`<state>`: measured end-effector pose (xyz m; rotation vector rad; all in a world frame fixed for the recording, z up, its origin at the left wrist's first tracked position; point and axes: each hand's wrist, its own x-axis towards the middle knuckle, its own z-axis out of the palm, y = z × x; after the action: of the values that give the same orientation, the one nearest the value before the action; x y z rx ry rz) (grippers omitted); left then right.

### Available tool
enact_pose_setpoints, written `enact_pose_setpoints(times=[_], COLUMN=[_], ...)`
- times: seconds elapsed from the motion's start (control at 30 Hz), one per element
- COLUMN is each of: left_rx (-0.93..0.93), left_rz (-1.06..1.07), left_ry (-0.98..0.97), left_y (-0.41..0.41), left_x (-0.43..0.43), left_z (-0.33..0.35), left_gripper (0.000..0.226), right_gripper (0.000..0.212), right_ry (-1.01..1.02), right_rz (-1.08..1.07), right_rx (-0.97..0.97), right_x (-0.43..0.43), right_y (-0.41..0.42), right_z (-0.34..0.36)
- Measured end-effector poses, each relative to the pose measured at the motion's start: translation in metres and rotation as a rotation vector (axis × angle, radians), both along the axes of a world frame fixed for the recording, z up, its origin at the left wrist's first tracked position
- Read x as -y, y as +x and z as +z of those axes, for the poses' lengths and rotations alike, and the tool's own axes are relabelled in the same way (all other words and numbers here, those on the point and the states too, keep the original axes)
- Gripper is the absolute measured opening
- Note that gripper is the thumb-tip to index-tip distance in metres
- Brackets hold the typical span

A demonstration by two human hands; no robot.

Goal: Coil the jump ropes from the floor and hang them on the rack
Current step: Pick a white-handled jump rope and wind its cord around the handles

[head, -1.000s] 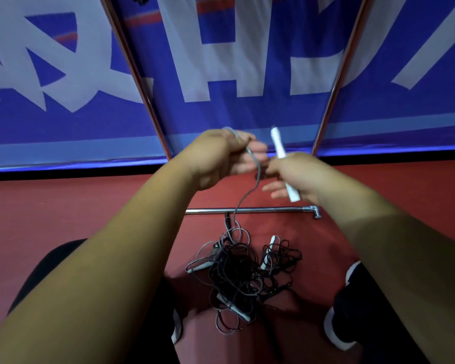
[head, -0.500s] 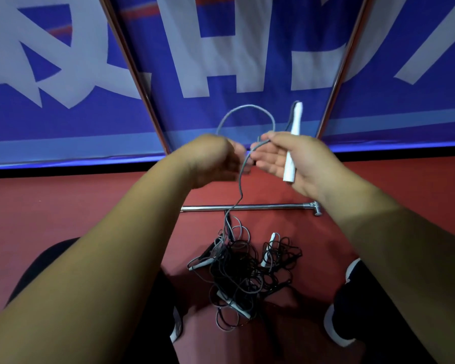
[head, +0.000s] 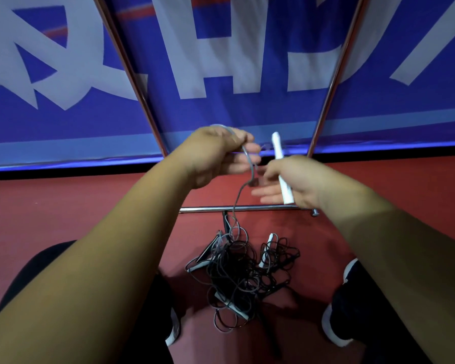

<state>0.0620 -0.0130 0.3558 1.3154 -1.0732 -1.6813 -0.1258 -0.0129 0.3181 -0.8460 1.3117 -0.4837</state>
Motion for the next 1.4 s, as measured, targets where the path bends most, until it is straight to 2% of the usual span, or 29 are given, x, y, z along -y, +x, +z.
enact_pose_setpoints(times=[0.13,0.3,0.43,0.5,0.6,0.7,0.77,0.8,0.9,1.0,1.1,1.2,1.3,1.4], left_rx=[-0.294,-0.543,-0.618,-0.637,-0.663,-0.687,-0.688,-0.693,-0.706,-0.717,-0.617,-0.314,-0.054,0.168], left_rz=[0.254,0.416,0.405,0.394,0.393,0.415,0.417,0.410,0.389,0.399,0.405,0.294,0.095,-0.190], left_ry=[0.022,0.122,0.192,0.207,0.228,0.249,0.255,0.260,0.284,0.297,0.288,0.295,0.315,0.311], left_y=[0.004,0.009,0.008,0.007,0.006,0.007,0.007,0.007,0.005,0.006,0.010,0.011,0.007,-0.002], left_x=[0.009,0.012,0.009,0.009,0.009,0.011,0.011,0.011,0.009,0.011,0.015,0.014,0.006,-0.002], left_z=[0.007,0.006,0.007,0.006,0.004,0.002,0.002,0.003,0.004,0.002,-0.001,-0.005,-0.006,-0.012], left_gripper=[0.023,0.025,0.022,0.021,0.020,0.017,0.015,0.014,0.018,0.020,0.032,0.048,0.038,0.039], right_gripper=[0.022,0.012,0.012,0.016,0.007,0.014,0.008,0.003,0.013,0.008,0.013,0.017,0.015,0.011], right_ry=[-0.063,-0.157,-0.321,-0.343,-0.369,-0.397,-0.431,-0.435,-0.401,-0.347,-0.310,-0.240,-0.177,-0.124], right_rz=[0.263,0.177,0.118,0.107,0.095,0.096,0.110,0.120,0.122,0.097,0.045,-0.100,-0.272,-0.380], right_rx=[-0.004,0.093,-0.024,-0.006,0.003,-0.082,-0.126,-0.114,-0.054,0.043,0.089,0.204,0.356,0.508], right_x=[-0.011,-0.012,-0.009,-0.010,-0.014,-0.013,-0.012,-0.013,-0.013,-0.014,-0.014,-0.011,-0.005,0.001], right_y=[0.006,0.014,0.017,0.018,0.021,0.021,0.020,0.019,0.018,0.019,0.019,0.017,0.012,0.007], right_z=[-0.002,-0.007,-0.014,-0.016,-0.015,-0.014,-0.015,-0.015,-0.018,-0.016,-0.010,-0.001,0.008,0.014])
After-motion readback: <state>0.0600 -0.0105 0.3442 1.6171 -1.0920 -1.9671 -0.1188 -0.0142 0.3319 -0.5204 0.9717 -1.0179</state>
